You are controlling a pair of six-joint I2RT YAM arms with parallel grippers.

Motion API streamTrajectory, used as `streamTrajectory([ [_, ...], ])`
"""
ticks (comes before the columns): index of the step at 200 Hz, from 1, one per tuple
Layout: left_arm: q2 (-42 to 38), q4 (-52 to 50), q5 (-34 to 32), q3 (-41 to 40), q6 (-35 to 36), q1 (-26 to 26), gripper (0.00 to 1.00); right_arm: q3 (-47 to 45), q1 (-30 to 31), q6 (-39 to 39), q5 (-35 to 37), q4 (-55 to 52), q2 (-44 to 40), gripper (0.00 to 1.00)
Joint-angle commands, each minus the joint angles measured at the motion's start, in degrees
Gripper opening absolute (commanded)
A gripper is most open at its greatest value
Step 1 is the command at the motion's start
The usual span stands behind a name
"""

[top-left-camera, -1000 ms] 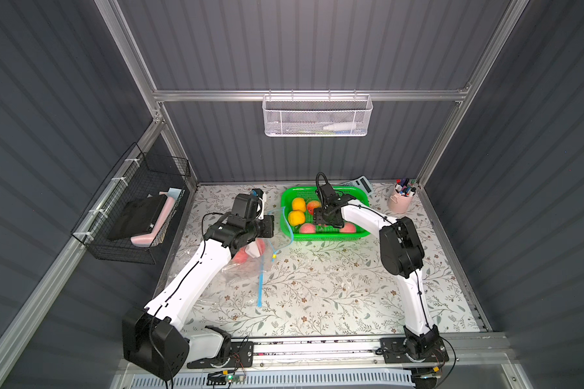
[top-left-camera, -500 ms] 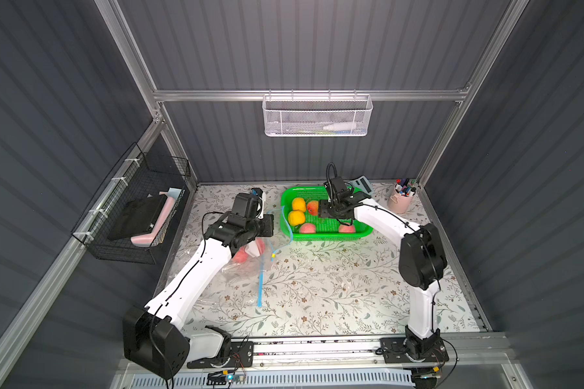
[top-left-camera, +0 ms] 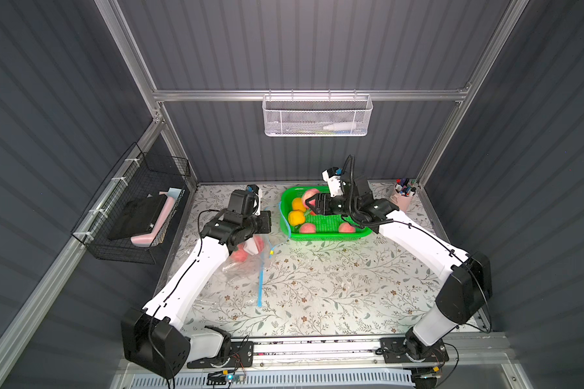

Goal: Place the peach in a zip-top bag and seal the zipper
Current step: Place the peach in the zipper food storage bag.

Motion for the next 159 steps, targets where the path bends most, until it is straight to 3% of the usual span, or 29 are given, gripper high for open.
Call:
streamTrajectory([
  [1,-1.34,-0.93,1.17,2.44,-0.88,0.40,0.00,-1.14,4.00,-0.51,-3.80,7.19,-0.91,0.65],
  [56,-2.62,-1.34,0.05,2.89,-0.86,0.40,0.00,2.47,10.52,-0.78,-0.91,6.27,5.24,0.68],
  [129,-5.03,-1.76,-5.06,3.00,-0.80,0.40,0.00,6.11,11.80,-2.18,0.56,3.86,7.11,0.95],
  [159,-7.04,-0.26,-6.71,1.79,-1.36,0.40,0.00,3.30,11.44,-1.54,4.21,6.99,2.99,0.98],
])
